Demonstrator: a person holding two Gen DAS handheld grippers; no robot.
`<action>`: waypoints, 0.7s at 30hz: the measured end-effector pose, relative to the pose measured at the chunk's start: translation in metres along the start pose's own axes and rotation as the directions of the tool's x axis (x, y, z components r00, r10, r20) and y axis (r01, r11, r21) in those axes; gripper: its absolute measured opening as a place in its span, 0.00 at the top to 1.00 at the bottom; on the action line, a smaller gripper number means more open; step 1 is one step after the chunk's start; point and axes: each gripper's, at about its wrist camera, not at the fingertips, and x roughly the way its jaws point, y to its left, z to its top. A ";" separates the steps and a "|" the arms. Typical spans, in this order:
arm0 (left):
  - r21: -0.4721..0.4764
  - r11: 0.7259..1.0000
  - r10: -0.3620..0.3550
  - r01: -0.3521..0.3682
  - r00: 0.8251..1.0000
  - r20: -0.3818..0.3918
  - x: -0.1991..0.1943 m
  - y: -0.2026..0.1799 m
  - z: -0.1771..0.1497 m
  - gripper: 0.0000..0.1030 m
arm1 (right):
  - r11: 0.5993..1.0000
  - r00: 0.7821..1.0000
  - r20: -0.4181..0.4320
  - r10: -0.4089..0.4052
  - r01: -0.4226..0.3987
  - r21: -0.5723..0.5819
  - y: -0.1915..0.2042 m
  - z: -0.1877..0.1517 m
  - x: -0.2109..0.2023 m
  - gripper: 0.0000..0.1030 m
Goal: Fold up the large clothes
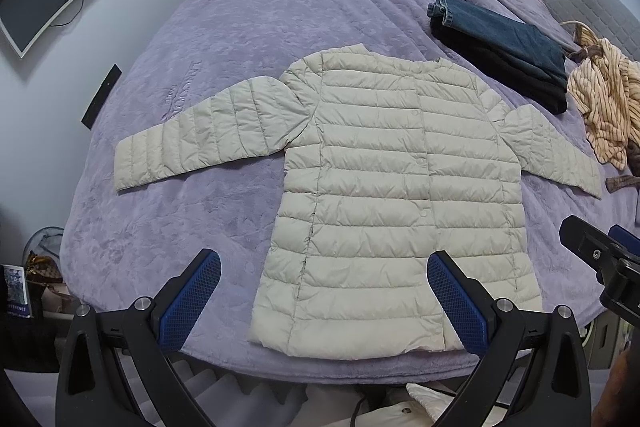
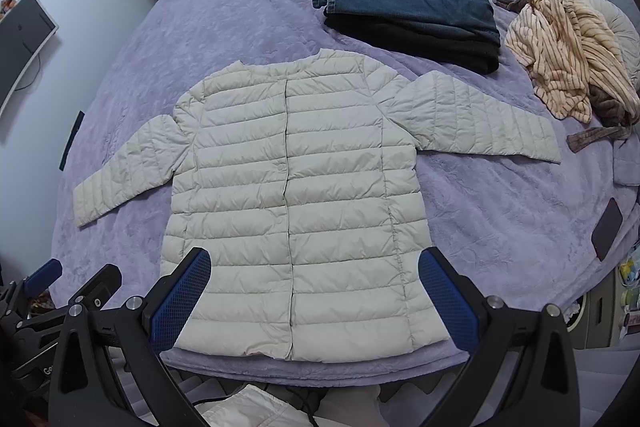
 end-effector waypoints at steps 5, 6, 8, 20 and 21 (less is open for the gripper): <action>0.000 1.000 -0.001 0.001 1.000 0.000 0.000 0.000 -0.001 0.00 | 1.000 1.000 -0.004 0.000 0.000 -0.001 0.001 0.000 0.001 0.00; -0.002 1.000 -0.001 0.001 1.000 -0.002 0.000 0.001 0.000 0.00 | 1.000 1.000 -0.005 -0.001 0.001 -0.001 0.001 0.001 0.002 0.00; -0.006 1.000 -0.001 0.001 1.000 -0.005 0.001 0.003 0.001 0.00 | 1.000 1.000 -0.005 -0.001 0.001 0.000 0.001 0.001 0.003 0.00; -0.007 1.000 0.000 0.000 1.000 -0.006 0.002 0.004 0.000 0.00 | 1.000 1.000 -0.010 -0.003 0.003 0.002 0.002 0.001 0.006 0.00; -0.007 1.000 0.000 0.000 1.000 -0.005 0.002 0.004 0.001 0.00 | 1.000 1.000 -0.010 -0.003 0.003 0.003 0.002 0.001 0.005 0.00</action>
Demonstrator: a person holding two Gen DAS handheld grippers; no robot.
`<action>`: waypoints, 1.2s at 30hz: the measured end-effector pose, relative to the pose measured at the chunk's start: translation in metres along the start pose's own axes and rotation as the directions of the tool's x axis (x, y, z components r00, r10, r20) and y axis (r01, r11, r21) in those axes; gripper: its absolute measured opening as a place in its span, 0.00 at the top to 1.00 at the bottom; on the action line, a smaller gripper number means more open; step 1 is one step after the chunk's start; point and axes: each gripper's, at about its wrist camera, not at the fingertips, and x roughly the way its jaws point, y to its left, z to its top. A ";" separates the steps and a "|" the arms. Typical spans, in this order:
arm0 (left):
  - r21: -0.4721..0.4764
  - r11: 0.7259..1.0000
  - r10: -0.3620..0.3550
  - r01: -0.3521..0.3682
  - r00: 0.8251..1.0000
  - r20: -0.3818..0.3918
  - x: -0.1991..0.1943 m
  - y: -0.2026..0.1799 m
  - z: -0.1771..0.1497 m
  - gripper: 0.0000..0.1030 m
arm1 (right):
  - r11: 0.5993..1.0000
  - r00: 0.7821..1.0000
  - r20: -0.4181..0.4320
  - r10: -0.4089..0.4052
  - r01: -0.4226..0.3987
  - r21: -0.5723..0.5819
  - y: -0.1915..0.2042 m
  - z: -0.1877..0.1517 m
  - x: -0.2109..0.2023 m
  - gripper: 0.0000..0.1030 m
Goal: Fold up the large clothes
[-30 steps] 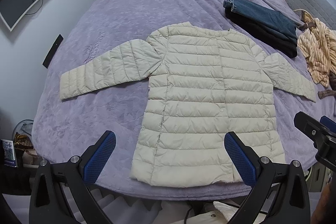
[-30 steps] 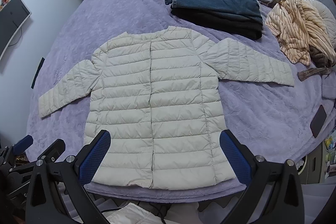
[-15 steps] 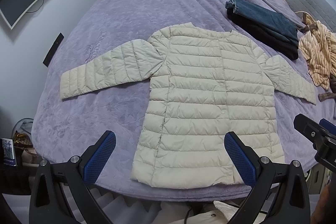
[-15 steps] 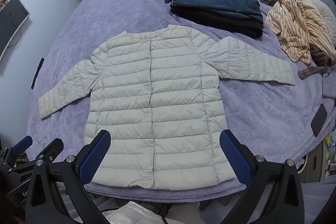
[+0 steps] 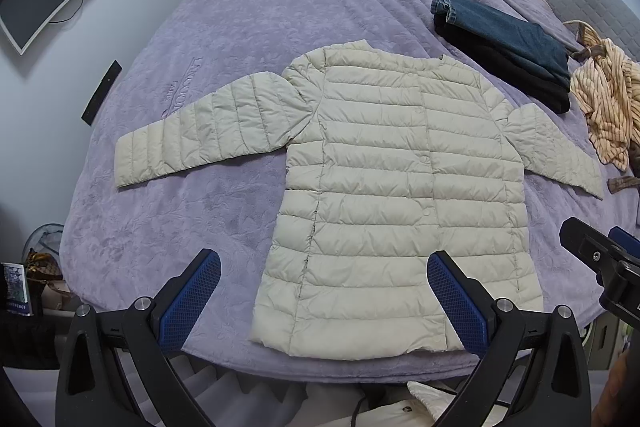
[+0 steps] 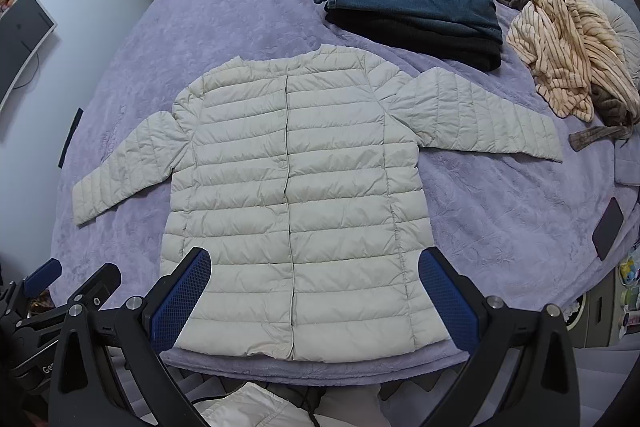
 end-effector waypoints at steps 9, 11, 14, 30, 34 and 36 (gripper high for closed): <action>-0.003 1.000 0.002 -0.002 1.000 -0.006 0.002 0.001 -0.001 0.00 | 1.000 1.000 -0.002 0.000 0.000 -0.002 0.001 0.000 0.003 0.00; -0.003 1.000 0.002 -0.002 1.000 -0.006 0.002 0.001 -0.001 0.00 | 1.000 1.000 -0.002 -0.001 0.001 -0.002 0.002 -0.001 0.005 0.00; -0.002 1.000 0.001 -0.001 1.000 -0.006 0.002 0.002 -0.001 0.00 | 1.000 1.000 -0.003 -0.002 0.002 -0.001 0.002 -0.002 0.005 0.00; -0.003 1.000 0.001 -0.001 1.000 -0.007 0.003 0.001 0.000 0.00 | 1.000 1.000 -0.006 0.000 0.000 -0.002 0.002 -0.001 0.005 0.00; -0.003 1.000 0.001 -0.001 1.000 -0.008 0.003 0.002 0.000 0.00 | 1.000 1.000 -0.007 -0.001 0.001 0.000 0.002 -0.001 0.006 0.00; -0.002 1.000 0.000 0.000 1.000 -0.009 0.002 0.001 0.000 0.00 | 1.000 1.000 -0.007 0.000 0.000 0.000 0.002 0.000 0.006 0.00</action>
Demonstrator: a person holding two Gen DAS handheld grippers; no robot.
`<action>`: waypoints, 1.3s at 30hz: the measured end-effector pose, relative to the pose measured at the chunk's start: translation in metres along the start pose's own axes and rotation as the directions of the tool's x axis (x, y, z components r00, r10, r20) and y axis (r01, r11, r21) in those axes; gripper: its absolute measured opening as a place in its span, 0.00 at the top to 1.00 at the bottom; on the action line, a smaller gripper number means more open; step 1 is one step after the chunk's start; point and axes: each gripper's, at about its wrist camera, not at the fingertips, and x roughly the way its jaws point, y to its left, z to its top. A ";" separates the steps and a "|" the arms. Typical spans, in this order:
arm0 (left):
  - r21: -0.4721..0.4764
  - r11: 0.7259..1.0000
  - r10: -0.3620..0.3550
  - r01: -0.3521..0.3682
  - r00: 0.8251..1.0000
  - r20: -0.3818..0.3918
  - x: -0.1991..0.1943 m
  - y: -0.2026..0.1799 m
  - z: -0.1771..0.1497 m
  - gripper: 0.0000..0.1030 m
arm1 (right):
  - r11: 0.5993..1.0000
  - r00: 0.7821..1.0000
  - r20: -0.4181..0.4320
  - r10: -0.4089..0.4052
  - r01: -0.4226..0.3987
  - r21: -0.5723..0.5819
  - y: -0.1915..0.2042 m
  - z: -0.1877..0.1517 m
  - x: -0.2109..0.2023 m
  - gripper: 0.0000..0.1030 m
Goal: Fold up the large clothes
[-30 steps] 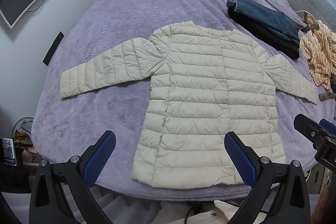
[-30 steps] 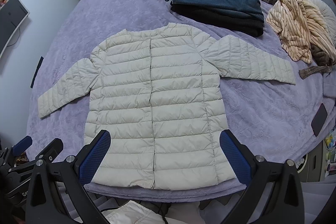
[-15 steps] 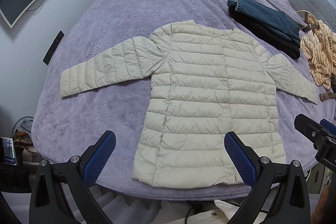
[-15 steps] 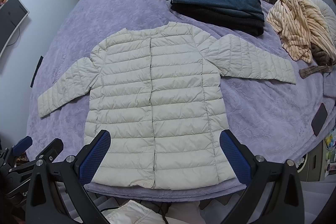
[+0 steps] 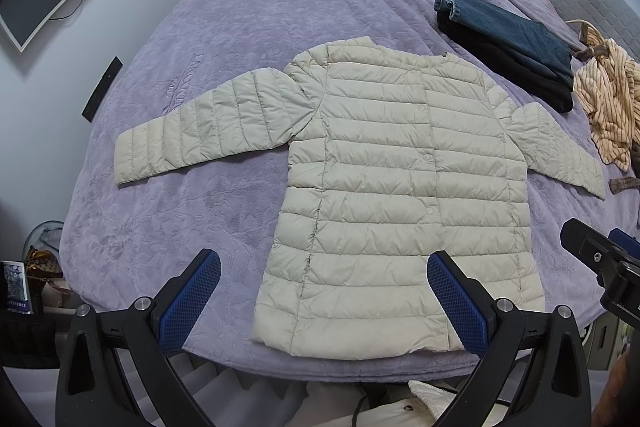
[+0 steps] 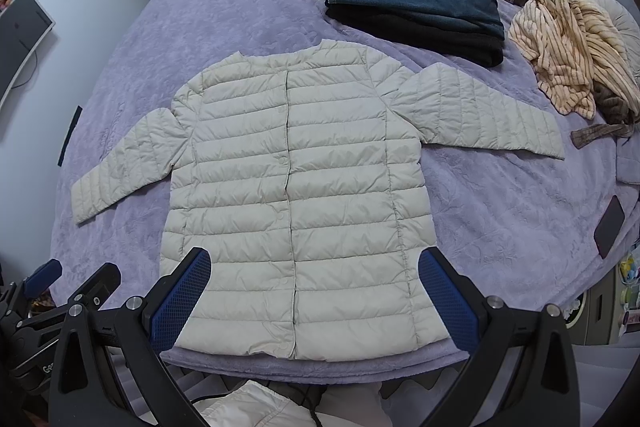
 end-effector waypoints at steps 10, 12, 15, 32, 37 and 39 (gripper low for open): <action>0.000 1.000 -0.002 0.002 1.000 0.000 0.000 0.000 0.001 0.00 | 1.000 1.000 -0.002 0.000 0.000 0.000 0.001 0.000 0.001 0.00; 0.000 1.000 -0.002 0.002 1.000 -0.001 0.000 0.000 0.001 0.00 | 1.000 1.000 -0.003 0.000 0.000 0.001 0.000 0.000 0.001 0.00; 0.000 1.000 -0.002 0.002 1.000 -0.001 0.000 0.000 0.001 0.00 | 1.000 1.000 -0.003 0.000 0.000 0.002 0.001 0.000 0.002 0.00; -0.001 1.000 -0.006 0.006 1.000 -0.006 0.002 0.001 0.000 0.00 | 1.000 1.000 -0.012 0.000 0.000 0.004 0.003 -0.002 0.005 0.00; -0.002 1.000 -0.007 0.007 1.000 -0.009 0.003 0.002 -0.001 0.00 | 1.000 1.000 -0.021 -0.004 0.004 0.006 0.005 -0.005 0.008 0.00; -0.004 1.000 -0.009 0.009 1.000 -0.011 0.004 0.003 -0.003 0.00 | 1.000 1.000 -0.026 -0.006 0.006 0.007 0.006 -0.007 0.010 0.00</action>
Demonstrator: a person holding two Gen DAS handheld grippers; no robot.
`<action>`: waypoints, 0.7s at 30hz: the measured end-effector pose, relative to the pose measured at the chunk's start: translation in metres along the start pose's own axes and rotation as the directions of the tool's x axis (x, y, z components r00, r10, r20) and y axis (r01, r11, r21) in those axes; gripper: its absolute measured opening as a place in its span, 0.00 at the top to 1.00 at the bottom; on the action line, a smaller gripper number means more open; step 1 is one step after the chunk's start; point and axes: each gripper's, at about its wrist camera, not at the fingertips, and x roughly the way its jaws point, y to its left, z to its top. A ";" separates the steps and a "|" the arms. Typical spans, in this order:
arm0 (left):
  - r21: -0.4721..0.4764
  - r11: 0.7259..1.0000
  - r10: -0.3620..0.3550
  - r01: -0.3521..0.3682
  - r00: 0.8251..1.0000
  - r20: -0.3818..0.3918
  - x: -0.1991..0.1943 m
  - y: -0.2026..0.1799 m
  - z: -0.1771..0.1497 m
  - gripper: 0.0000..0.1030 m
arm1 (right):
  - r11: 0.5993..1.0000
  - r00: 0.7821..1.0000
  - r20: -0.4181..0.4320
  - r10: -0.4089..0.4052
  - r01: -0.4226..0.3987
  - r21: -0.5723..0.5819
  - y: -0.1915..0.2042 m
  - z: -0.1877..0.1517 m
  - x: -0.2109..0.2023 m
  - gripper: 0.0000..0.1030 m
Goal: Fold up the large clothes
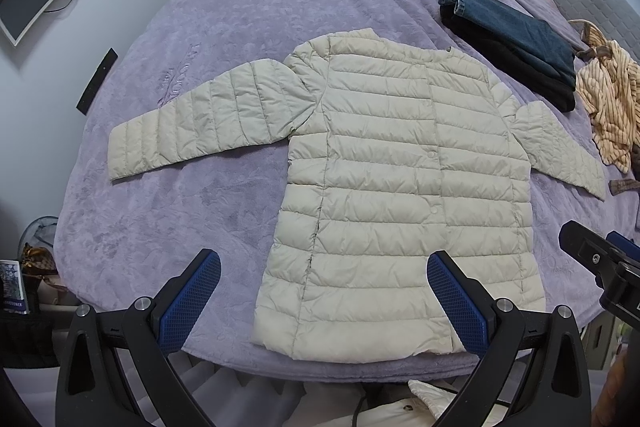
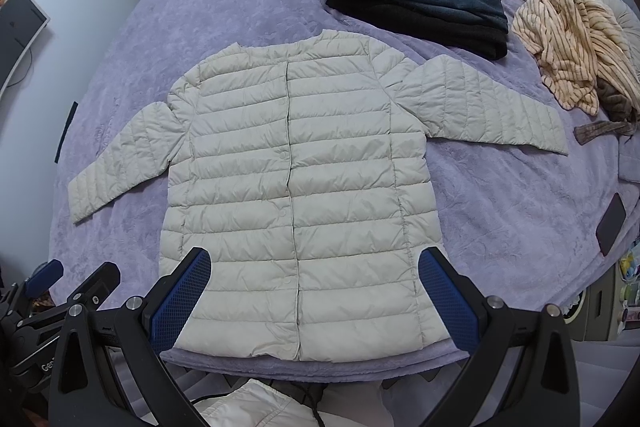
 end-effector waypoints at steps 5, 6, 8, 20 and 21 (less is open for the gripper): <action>-0.011 1.000 -0.010 0.010 1.000 -0.010 0.003 0.005 -0.007 0.00 | 1.000 1.000 -0.017 0.003 -0.003 -0.003 0.006 0.006 0.001 0.00; -0.014 1.000 -0.012 0.012 1.000 -0.013 0.004 0.006 -0.009 0.00 | 1.000 1.000 -0.018 0.008 -0.008 -0.003 0.007 0.005 0.001 0.00; -0.029 0.999 -0.016 0.015 1.000 -0.026 0.009 0.014 -0.001 0.00 | 1.000 1.000 -0.024 0.020 -0.020 0.001 0.009 0.008 0.003 0.00; -0.177 0.983 -0.055 0.043 0.997 -0.062 0.049 0.089 0.021 0.00 | 0.998 0.991 -0.127 0.034 -0.040 -0.050 0.046 0.016 0.040 0.00; -0.194 0.980 -0.063 0.050 0.996 -0.060 0.055 0.098 0.024 0.00 | 0.997 0.990 -0.139 0.023 -0.033 -0.064 0.052 0.014 0.044 0.00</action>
